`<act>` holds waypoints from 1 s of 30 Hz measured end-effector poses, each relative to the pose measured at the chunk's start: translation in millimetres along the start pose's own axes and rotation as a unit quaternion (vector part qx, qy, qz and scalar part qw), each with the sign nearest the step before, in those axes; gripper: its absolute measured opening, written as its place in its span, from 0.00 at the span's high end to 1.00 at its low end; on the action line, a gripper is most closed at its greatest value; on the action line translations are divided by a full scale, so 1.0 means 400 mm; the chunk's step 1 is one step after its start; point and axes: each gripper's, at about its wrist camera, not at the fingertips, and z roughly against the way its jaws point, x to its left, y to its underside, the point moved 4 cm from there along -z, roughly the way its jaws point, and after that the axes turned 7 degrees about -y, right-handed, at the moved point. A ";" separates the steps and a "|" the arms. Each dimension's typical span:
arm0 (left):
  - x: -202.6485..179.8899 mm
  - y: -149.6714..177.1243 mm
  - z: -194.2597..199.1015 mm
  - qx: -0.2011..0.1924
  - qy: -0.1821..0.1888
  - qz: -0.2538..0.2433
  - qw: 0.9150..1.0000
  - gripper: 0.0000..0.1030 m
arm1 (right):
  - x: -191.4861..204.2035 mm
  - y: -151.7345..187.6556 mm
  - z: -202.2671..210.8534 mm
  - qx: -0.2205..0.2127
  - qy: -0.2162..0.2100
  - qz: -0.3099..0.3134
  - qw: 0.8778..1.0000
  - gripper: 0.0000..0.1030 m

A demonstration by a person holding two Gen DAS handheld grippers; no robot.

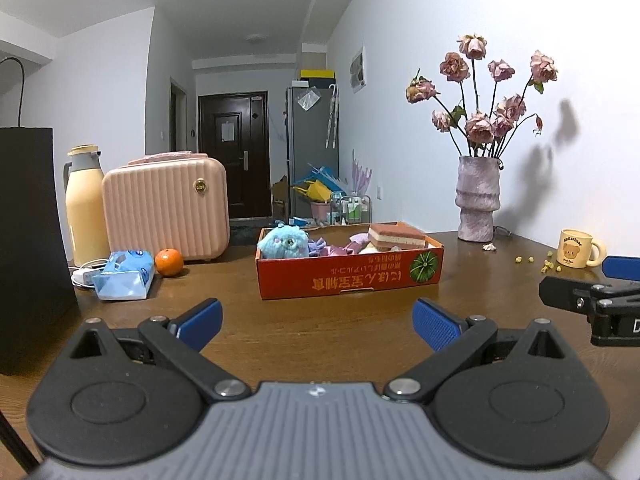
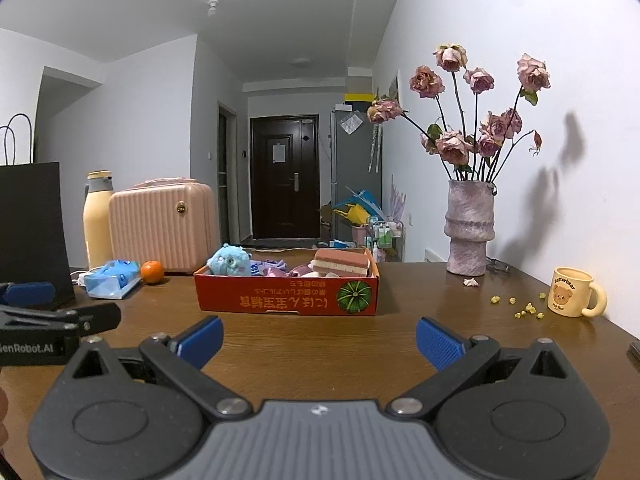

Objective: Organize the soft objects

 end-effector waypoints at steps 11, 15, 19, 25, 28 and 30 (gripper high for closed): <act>0.006 0.000 0.005 -0.002 -0.002 0.002 1.000 0.00 | 0.007 -0.003 0.014 -0.005 -0.001 0.002 1.000 0.00; 0.007 0.001 0.007 -0.003 -0.002 0.002 1.000 0.00 | 0.008 -0.003 0.015 -0.005 -0.001 0.002 1.000 0.00; 0.006 0.001 0.007 -0.004 -0.002 0.002 1.000 0.00 | 0.008 -0.003 0.015 -0.006 -0.001 0.003 1.000 0.00; 0.006 0.000 0.012 -0.006 -0.001 0.001 1.000 0.00 | 0.014 -0.007 0.018 -0.007 -0.001 0.004 1.000 0.00; 0.007 -0.001 0.015 -0.007 0.000 0.001 1.000 0.00 | 0.015 -0.010 0.019 -0.008 -0.002 0.005 1.000 0.00; 0.006 -0.001 0.016 -0.008 0.000 0.001 1.000 0.00 | 0.016 -0.010 0.020 -0.009 -0.002 0.006 1.000 0.00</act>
